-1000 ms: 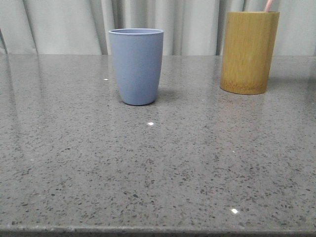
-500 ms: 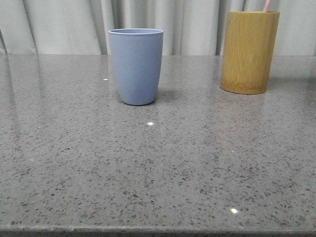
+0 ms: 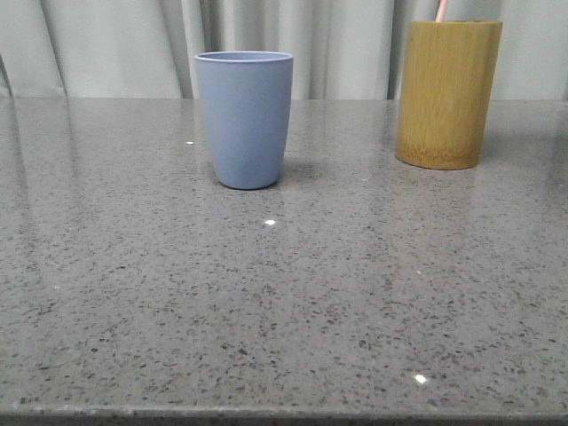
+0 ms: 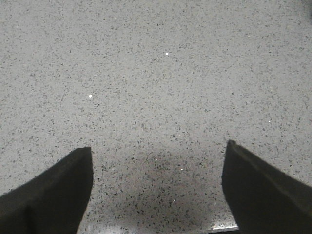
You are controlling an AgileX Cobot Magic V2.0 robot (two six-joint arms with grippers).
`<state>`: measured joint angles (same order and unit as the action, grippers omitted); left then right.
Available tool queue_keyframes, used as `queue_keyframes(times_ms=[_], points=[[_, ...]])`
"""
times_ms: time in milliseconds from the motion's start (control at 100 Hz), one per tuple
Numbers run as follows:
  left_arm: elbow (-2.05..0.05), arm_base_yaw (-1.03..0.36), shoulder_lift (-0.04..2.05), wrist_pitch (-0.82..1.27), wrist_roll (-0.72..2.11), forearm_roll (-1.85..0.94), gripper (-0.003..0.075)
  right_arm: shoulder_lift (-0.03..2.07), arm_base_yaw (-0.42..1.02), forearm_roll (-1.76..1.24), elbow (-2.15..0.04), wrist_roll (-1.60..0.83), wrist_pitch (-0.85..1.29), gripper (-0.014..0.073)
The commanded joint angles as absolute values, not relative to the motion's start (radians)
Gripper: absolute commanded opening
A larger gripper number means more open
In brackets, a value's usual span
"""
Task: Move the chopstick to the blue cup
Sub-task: 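Carry the pink stick over the blue cup and lower it in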
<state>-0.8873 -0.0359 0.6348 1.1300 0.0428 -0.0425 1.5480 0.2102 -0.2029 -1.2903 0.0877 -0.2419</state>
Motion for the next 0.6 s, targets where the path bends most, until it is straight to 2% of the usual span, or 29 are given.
queue_keyframes(times_ms=[0, 430, 590], points=[[-0.910, -0.034, 0.637, 1.075, 0.040, -0.052, 0.0536, 1.497, 0.211, -0.146, -1.365, 0.077, -0.266, -0.0061], [-0.910, -0.034, 0.637, 1.075, 0.040, -0.052, 0.0536, 1.497, 0.213, -0.079, -1.636, 0.050, -0.042, -0.0060], [-0.910, -0.034, 0.637, 1.075, 0.040, -0.052, 0.0536, 1.497, 0.262, -0.081, -1.725, 0.050, 0.009, -0.0060]])
